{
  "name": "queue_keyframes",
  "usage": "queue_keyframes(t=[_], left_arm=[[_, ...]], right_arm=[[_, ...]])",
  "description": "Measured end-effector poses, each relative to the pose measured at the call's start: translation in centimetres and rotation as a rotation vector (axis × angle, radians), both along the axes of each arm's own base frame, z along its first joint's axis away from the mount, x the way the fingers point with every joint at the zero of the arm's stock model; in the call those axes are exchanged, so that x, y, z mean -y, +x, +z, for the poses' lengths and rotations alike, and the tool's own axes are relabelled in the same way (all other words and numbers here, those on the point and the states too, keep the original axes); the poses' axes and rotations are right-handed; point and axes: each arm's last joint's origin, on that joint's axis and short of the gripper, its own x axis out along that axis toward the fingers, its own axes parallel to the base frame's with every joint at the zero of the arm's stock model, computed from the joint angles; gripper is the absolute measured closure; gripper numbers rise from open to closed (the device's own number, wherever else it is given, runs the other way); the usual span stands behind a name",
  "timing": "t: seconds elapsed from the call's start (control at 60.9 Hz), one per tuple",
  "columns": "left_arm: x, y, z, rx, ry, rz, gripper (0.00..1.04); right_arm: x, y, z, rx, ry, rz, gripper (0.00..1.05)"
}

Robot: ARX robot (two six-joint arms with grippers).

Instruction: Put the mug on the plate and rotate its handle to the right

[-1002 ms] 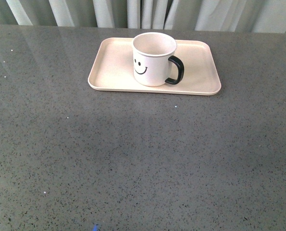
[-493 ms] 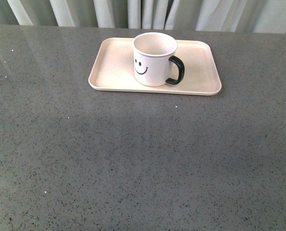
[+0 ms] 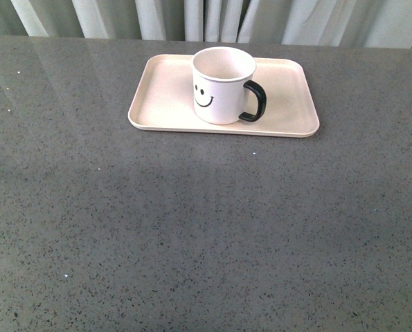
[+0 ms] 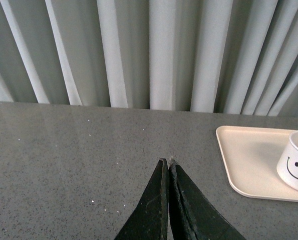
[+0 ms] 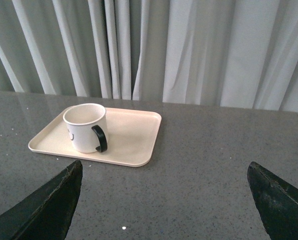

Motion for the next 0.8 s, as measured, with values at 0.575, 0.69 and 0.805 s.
queue_keyframes(t=[0.575,0.69,0.805], left_arm=[[0.0,-4.1,0.0,0.001,0.0,0.001,1.03],[0.0,-4.5,0.1,0.003,0.0,0.001,1.03],[0.0,-4.9,0.2,0.006,0.0,0.001,1.03]], right_arm=[[0.0,0.0,0.0,0.0,0.0,0.0,0.09],[0.0,0.0,0.0,0.0,0.0,0.0,0.09],[0.0,0.0,0.0,0.0,0.0,0.0,0.09]])
